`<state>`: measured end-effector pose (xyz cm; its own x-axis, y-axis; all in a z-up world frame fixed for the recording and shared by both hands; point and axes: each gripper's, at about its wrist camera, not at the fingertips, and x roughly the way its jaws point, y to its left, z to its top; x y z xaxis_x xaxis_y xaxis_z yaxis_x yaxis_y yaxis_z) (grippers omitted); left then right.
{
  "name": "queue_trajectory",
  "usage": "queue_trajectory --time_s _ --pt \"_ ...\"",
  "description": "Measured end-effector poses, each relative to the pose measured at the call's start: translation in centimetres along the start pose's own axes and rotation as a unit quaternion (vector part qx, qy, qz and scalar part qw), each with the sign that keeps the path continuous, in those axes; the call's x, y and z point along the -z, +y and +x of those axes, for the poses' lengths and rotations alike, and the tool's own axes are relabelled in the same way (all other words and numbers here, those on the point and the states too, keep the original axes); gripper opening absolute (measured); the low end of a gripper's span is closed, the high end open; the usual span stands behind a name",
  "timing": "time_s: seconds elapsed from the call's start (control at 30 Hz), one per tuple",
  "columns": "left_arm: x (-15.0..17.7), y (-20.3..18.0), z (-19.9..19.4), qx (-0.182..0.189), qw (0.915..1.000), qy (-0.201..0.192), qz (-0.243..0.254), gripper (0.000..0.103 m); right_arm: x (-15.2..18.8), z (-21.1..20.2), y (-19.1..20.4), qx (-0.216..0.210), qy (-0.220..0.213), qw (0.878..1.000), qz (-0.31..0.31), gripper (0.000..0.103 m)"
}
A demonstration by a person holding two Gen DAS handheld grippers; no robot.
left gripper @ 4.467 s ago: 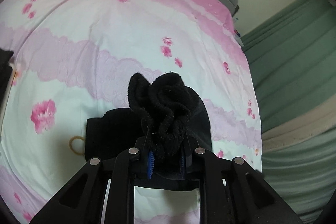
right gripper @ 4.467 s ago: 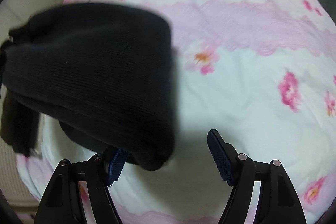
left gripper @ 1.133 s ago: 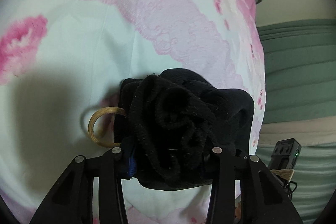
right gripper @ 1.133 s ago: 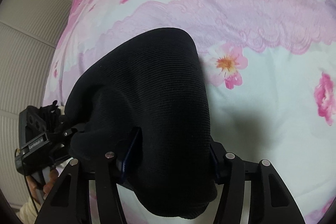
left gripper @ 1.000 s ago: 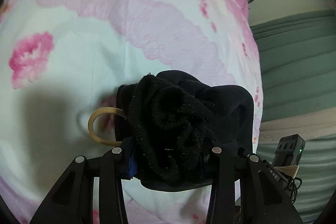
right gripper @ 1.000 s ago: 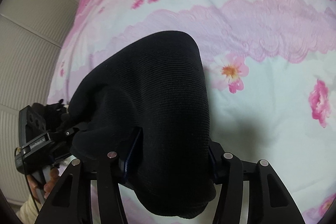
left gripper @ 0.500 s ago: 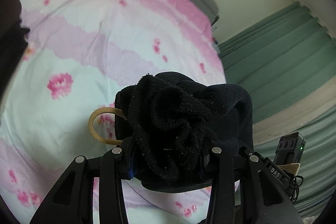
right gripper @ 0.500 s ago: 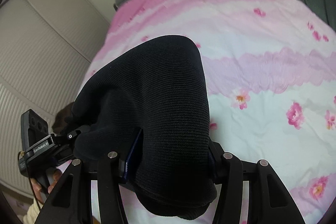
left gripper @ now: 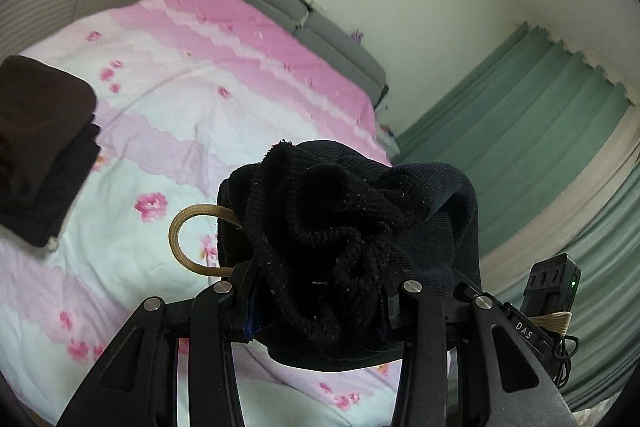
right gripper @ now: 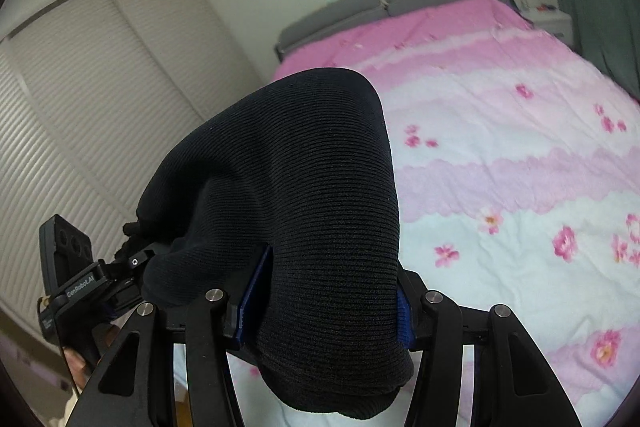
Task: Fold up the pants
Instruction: 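Carry the folded pants onto the stack of folded dark clothes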
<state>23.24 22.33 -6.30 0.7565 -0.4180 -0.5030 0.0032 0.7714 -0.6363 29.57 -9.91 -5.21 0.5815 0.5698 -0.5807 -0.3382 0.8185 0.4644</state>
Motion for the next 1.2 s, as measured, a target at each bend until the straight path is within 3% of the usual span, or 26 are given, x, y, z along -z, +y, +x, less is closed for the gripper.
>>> queue_trajectory --time_s 0.23,0.43,0.67,0.9,1.2 --pt "2.3 -1.0 -5.9 0.012 0.9986 -0.049 -0.016 0.041 1.8 -4.4 3.2 -0.034 -0.019 0.999 -0.037 0.054" --pt "3.0 -1.4 -9.0 0.015 0.9973 -0.068 -0.022 0.041 3.5 -7.8 5.1 -0.053 -0.049 0.996 -0.053 0.054" --pt "1.7 -0.7 -12.5 0.009 0.9961 -0.087 -0.005 0.041 3.6 -7.8 7.6 -0.074 -0.06 0.994 -0.059 0.054" --pt "-1.4 4.6 -16.3 -0.002 0.996 -0.09 0.005 0.041 3.6 -3.9 11.1 -0.083 -0.058 0.993 -0.059 0.054" --pt "-9.6 16.1 -21.2 -0.004 0.9988 -0.043 0.022 0.041 6.6 3.9 21.4 -0.071 -0.045 0.996 -0.013 0.054"
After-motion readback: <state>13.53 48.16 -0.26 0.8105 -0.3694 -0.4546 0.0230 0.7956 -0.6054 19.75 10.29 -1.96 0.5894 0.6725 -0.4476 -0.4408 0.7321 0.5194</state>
